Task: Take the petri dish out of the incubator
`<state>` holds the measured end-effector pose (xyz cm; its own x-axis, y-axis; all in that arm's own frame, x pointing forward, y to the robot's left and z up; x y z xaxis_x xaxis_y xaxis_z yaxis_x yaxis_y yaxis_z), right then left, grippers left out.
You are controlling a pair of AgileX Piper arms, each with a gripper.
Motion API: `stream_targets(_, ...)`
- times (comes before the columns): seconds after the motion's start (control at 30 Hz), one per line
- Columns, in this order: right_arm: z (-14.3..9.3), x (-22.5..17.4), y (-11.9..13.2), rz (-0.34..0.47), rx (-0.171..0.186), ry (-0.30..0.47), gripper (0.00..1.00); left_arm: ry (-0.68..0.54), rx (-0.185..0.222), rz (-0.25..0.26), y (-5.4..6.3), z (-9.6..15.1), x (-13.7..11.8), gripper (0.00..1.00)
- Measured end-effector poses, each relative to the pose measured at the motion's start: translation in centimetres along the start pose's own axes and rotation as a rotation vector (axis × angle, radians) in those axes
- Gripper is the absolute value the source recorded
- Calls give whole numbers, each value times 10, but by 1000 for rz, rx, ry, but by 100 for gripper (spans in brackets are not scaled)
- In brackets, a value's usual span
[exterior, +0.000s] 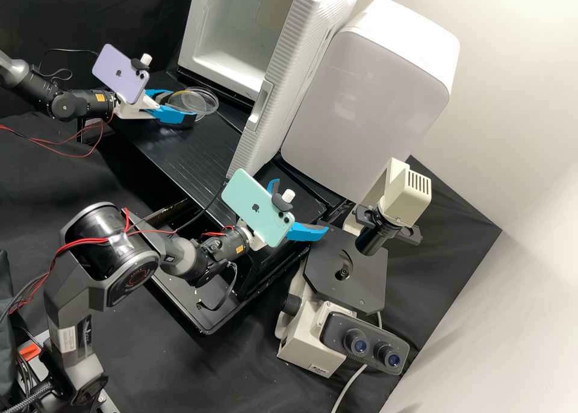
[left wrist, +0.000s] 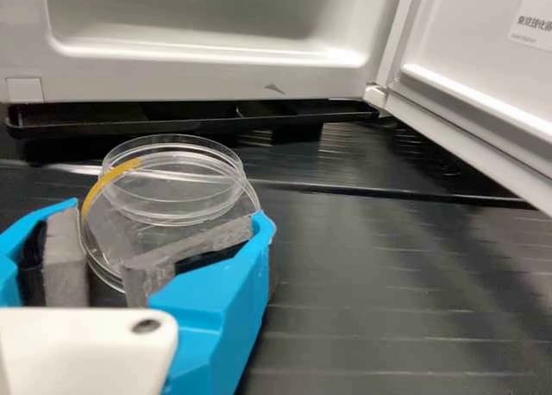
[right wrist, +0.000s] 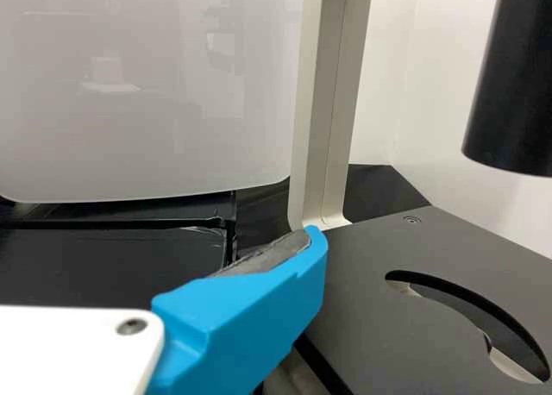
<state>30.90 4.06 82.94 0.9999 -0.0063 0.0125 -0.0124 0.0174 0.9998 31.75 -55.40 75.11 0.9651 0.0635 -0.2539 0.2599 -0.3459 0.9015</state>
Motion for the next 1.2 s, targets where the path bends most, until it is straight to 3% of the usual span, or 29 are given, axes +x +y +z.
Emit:
stream_targets(0.1,0,0,0,0,0,0,100,1,-9,-4,9,-1,0,0)
stream_targets(0.4,0,0,0,0,0,0,100,6,-20,114,51,9,-6,0)
stream_targets(0.63,0,0,0,0,0,0,100,8,-1,150,65,16,-9,0)
stream_targets(0.73,0,0,0,0,0,0,100,4,-21,139,68,19,-8,0)
stream_targets(0.87,0,0,0,0,0,0,100,5,-18,124,67,25,-2,0)
stream_targets(0.93,0,0,0,0,0,0,100,19,-1,104,64,26,2,0)
stream_targets(0.97,0,0,0,0,0,0,100,37,32,77,61,27,6,0)
stream_targets(1.1,0,0,0,0,0,0,100,113,87,8,58,29,19,0)
stream_targets(1.2,0,0,0,0,0,0,100,149,112,-29,57,30,27,0)
